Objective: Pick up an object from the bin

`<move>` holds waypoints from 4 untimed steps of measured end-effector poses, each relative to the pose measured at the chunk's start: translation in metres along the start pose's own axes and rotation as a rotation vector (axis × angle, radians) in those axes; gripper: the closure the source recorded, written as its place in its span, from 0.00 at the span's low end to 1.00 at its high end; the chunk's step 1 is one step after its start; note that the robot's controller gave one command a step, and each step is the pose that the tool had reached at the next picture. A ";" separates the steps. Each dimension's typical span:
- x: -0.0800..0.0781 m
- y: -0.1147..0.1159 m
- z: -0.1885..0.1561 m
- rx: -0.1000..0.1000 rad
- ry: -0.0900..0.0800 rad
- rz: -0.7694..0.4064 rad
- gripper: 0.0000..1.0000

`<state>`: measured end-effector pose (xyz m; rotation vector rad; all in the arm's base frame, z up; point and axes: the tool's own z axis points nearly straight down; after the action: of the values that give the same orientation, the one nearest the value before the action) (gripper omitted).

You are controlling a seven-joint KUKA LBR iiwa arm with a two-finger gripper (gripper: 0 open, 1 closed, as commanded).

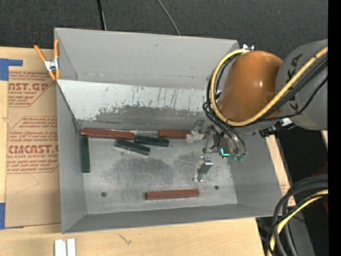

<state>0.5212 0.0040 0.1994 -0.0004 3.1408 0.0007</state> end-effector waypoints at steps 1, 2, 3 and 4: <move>0.005 0.005 0.043 -0.001 -0.008 0.009 0.00; 0.008 0.000 0.104 0.000 -0.002 -0.021 0.00; 0.042 0.028 0.121 -0.001 0.000 -0.033 1.00; 0.042 0.028 0.121 -0.001 0.000 -0.033 1.00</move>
Offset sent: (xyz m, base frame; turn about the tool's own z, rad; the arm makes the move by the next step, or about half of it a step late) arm -0.0088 -0.0015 -0.1094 -0.0245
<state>0.4793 0.0316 0.0785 -0.0528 3.1404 0.0020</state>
